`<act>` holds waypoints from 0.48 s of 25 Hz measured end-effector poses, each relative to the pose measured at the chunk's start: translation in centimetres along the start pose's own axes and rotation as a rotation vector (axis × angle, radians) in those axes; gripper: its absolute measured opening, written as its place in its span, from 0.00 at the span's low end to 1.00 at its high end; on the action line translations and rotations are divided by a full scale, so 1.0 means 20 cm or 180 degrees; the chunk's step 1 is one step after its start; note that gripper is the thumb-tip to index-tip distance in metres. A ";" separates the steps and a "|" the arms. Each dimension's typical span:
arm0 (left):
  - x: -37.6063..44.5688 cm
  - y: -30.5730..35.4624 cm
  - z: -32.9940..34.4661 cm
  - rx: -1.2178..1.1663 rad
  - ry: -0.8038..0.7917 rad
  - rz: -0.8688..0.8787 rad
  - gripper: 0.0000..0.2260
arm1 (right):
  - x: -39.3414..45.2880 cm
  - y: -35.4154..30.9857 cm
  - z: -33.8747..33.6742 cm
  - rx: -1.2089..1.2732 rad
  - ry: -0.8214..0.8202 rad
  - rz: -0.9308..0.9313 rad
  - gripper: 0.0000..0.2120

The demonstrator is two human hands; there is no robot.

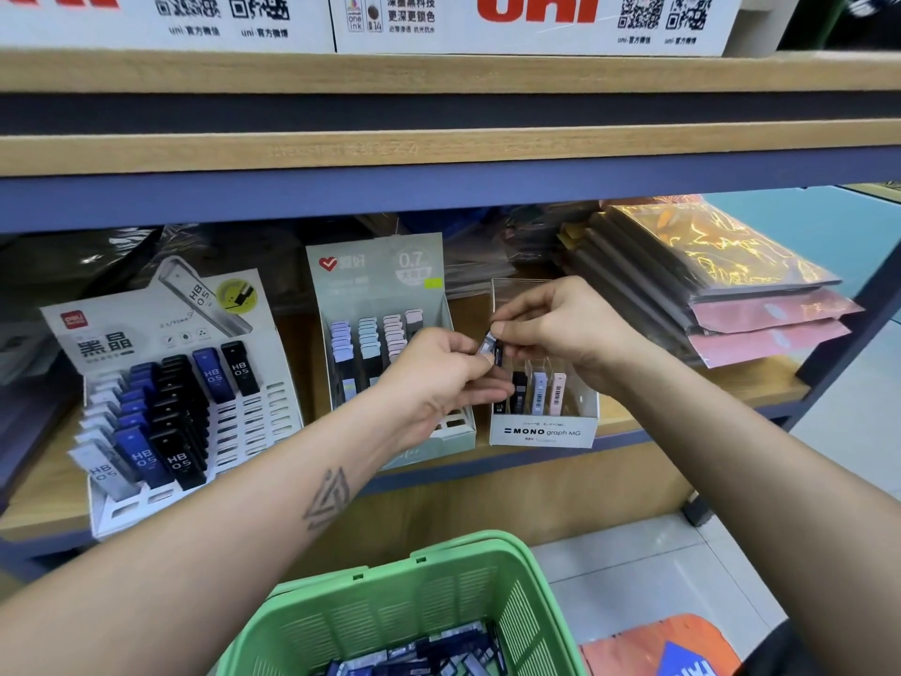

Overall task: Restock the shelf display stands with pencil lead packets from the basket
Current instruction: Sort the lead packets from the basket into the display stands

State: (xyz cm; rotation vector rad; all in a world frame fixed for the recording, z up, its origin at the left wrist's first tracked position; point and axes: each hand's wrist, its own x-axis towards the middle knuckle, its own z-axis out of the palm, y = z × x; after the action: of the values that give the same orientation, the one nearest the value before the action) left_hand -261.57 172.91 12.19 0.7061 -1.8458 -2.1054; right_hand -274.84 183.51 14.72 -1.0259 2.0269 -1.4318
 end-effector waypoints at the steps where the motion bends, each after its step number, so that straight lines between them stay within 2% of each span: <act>1: -0.01 0.00 -0.01 -0.0112 -0.0004 -0.0079 0.10 | 0.00 0.01 -0.01 0.0086 0.0107 0.0016 0.03; 6: -0.05 0.01 -0.01 0.0132 -0.0080 -0.0081 0.09 | -0.01 0.01 -0.05 0.0386 0.0171 0.0017 0.05; 12: -0.04 -0.01 -0.01 0.0508 0.0199 0.0113 0.10 | -0.03 0.01 -0.07 0.0634 -0.0043 0.0076 0.07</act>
State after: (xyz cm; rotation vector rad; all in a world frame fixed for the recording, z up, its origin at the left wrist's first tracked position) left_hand -260.81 173.24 12.17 0.7604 -1.9930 -1.9079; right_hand -275.59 184.81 14.95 -0.9215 1.8372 -1.5727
